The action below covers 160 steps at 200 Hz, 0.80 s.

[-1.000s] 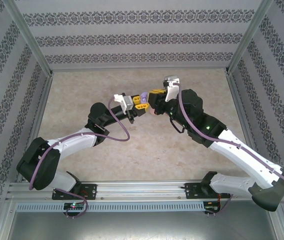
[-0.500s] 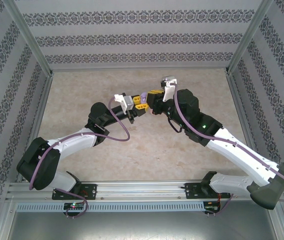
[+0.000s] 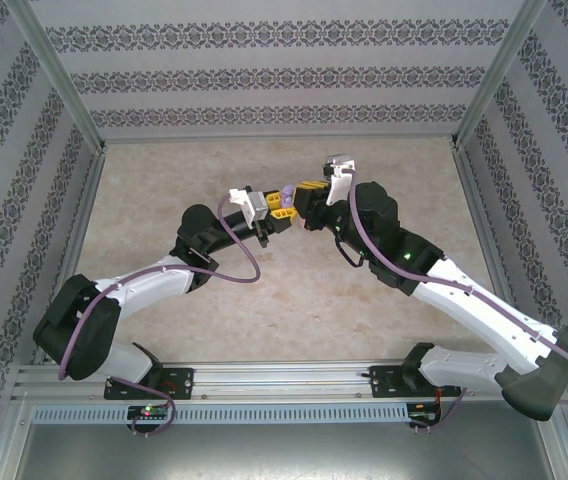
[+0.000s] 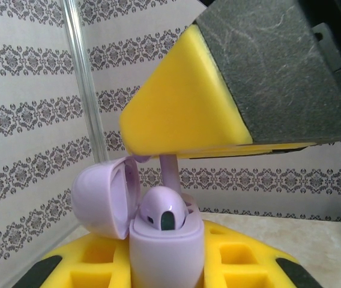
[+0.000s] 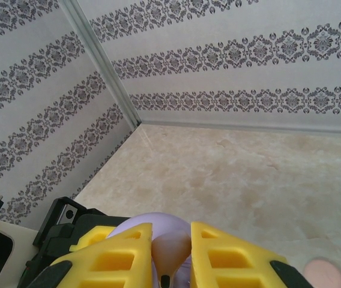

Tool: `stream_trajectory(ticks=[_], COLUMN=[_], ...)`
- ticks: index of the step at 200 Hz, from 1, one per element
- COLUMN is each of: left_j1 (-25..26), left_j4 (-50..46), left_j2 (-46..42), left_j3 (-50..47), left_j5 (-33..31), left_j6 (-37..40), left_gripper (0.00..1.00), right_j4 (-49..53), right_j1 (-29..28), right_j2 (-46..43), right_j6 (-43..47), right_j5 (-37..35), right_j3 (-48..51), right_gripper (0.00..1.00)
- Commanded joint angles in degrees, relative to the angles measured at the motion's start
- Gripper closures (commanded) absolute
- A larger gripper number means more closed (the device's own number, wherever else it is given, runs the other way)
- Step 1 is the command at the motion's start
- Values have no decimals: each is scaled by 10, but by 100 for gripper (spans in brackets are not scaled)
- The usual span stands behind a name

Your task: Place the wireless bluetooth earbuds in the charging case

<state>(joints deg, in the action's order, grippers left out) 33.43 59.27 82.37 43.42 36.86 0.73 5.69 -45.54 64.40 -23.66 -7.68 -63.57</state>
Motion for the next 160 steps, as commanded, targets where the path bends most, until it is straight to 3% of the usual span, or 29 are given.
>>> stream_trajectory(ticks=[1,123,160], left_j1=[10,10,10], left_j4=[24,20,19], left_j2=[-16,-21,-21], left_j3=[16,19,18], left_j5=[-2,-8,-8], left_j6=[7,8,8], left_gripper=[100,100,100], right_j4=[7,16,18], right_j1=[-5,-30,-29], right_j2=[-6,18,15], right_j6=[1,47,35], right_j5=[4,-23,-44], right_j3=[17,12,8], right_gripper=[81,81,66])
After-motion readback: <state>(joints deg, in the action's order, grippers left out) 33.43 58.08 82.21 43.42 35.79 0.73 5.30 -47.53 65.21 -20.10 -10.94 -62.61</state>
